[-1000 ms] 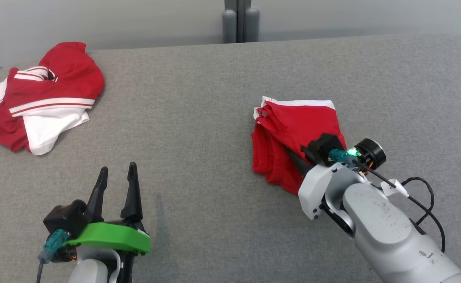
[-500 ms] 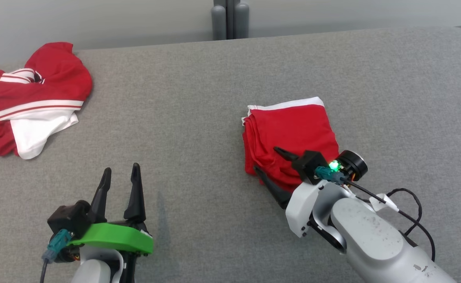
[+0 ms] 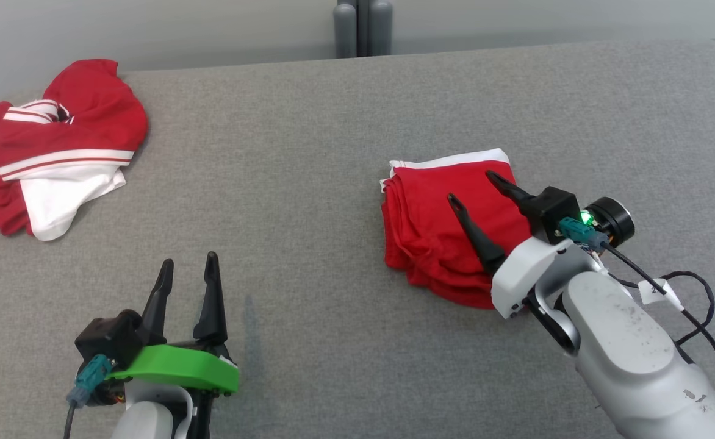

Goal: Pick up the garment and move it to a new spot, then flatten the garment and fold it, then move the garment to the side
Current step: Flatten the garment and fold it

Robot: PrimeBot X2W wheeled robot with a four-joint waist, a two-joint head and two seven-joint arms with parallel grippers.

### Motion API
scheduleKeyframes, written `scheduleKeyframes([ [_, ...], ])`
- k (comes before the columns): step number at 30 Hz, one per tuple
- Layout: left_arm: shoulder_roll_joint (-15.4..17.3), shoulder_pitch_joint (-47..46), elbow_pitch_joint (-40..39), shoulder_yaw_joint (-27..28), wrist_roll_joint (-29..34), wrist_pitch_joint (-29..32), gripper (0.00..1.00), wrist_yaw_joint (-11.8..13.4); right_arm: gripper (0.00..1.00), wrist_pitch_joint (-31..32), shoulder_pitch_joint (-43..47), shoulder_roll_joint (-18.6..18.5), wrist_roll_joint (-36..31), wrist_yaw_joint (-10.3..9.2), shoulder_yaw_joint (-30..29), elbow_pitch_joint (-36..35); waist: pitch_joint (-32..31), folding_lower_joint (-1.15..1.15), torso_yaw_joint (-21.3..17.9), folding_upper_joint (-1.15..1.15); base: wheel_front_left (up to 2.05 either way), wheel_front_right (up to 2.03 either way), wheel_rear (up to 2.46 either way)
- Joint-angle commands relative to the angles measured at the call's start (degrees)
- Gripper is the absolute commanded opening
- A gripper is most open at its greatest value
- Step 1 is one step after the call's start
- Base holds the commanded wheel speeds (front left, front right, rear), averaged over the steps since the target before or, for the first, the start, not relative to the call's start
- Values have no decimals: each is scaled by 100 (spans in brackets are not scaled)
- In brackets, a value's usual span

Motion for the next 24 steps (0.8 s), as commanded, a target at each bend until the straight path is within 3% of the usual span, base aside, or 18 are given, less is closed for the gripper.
scheduleKeyframes([
  [1, 5, -73, 4, 4, 15, -5, 100, -15, 55, 40, -24, -49, -153, -6, -37, 128, 56, 0, 54, 0, 0, 0, 0],
  [3, 4, -115, 16, -28, 14, -4, 100, -15, 24, 48, -13, -16, -201, -6, -80, 319, 91, 0, 96, 0, 0, 0, 0],
  [4, 9, -136, 22, -35, 9, -4, 100, -16, 3, 55, 3, 0, -234, -6, -52, 422, 104, 0, 116, 0, 0, 0, 0],
  [5, 16, -151, 28, -33, 4, -4, 100, -16, 0, 41, 15, 8, -248, -6, -21, 500, 113, 0, 130, 0, 0, 0, 0],
  [24, 27, -203, 70, 75, -10, -4, 100, -16, 0, -305, -107, 408, 255, -6, 1933, 1468, 198, 0, 126, 0, 0, 0, 0],
])
